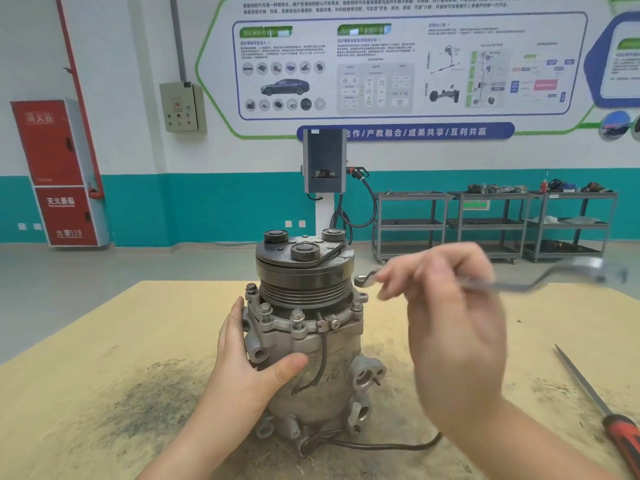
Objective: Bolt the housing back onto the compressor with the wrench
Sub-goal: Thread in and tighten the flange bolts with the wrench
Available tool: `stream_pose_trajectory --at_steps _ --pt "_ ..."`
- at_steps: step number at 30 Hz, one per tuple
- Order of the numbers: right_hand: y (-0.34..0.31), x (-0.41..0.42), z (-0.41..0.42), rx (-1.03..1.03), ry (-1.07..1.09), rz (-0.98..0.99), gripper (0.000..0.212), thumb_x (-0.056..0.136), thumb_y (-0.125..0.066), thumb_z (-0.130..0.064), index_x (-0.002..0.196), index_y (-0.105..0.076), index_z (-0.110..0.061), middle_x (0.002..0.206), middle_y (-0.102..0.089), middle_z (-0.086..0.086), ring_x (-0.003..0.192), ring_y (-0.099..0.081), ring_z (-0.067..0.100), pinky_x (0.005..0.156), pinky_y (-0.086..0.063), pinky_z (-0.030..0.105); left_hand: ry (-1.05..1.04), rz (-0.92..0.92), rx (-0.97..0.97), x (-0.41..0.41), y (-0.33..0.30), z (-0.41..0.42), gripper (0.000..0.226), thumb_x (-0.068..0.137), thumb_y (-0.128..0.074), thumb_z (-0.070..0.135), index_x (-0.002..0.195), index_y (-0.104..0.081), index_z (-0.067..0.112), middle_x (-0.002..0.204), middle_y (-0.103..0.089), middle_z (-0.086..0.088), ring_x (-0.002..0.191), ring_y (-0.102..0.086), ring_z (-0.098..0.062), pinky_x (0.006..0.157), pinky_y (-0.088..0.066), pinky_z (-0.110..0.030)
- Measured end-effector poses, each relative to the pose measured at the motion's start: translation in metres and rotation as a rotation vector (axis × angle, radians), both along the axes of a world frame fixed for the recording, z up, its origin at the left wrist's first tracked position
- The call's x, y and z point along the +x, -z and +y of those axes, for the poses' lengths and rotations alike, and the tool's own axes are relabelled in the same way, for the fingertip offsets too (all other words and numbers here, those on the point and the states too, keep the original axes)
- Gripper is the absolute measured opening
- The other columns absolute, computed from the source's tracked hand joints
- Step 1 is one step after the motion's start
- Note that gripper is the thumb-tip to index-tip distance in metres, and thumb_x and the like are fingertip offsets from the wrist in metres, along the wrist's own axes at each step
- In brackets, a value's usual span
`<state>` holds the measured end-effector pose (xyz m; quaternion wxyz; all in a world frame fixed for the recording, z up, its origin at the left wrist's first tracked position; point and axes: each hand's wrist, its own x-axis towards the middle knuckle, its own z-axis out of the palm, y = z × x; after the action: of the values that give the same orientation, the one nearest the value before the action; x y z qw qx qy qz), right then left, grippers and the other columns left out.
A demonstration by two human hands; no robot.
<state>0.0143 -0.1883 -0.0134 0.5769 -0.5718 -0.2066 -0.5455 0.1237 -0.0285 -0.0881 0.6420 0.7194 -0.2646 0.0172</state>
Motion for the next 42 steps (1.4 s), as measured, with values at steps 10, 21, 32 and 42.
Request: stream_pose_trajectory --at_steps 10,21,32,42 --pt "-0.004 0.022 -0.035 0.714 -0.566 0.282 0.019 0.079 -0.042 -0.016 0.06 -0.039 -0.015 0.054 -0.035 0.002 0.051 -0.046 0.02 0.052 -0.033 0.028 -0.006 0.002 0.017 -0.003 -0.001 0.001 0.143 0.03 -0.073 0.09 0.15 -0.004 0.056 0.156 -0.03 0.018 0.14 -0.038 -0.01 0.117 -0.034 -0.048" --pt "0.019 0.015 -0.016 0.297 -0.201 0.065 0.04 0.09 -0.032 -0.01 0.06 -0.052 -0.026 0.054 -0.046 0.001 0.059 -0.051 0.024 0.06 -0.046 0.028 -0.03 0.003 0.042 0.0 0.001 0.001 0.141 0.032 -0.073 0.091 0.149 -0.002 0.057 0.158 -0.025 0.02 0.14 -0.038 -0.011 0.115 -0.036 -0.049" --pt "0.023 0.003 0.016 -0.207 0.055 -0.004 0.019 0.102 -0.04 -0.037 0.086 -0.05 -0.037 0.073 -0.054 -0.004 0.071 -0.055 0.021 0.068 -0.047 0.032 -0.02 -0.002 0.024 0.001 0.0 0.001 0.142 0.029 -0.073 0.091 0.149 -0.006 0.058 0.156 -0.032 0.017 0.141 -0.038 -0.009 0.116 -0.034 -0.047" --pt "-0.009 0.02 -0.036 0.807 -0.59 0.36 0.039 0.102 -0.034 -0.029 0.066 -0.037 -0.016 0.052 -0.034 -0.001 0.047 -0.042 0.015 0.041 -0.032 0.022 -0.028 0.004 0.042 -0.002 -0.001 0.002 0.144 0.029 -0.071 0.092 0.151 -0.003 0.056 0.157 -0.024 0.021 0.138 -0.038 -0.007 0.115 -0.036 -0.045"
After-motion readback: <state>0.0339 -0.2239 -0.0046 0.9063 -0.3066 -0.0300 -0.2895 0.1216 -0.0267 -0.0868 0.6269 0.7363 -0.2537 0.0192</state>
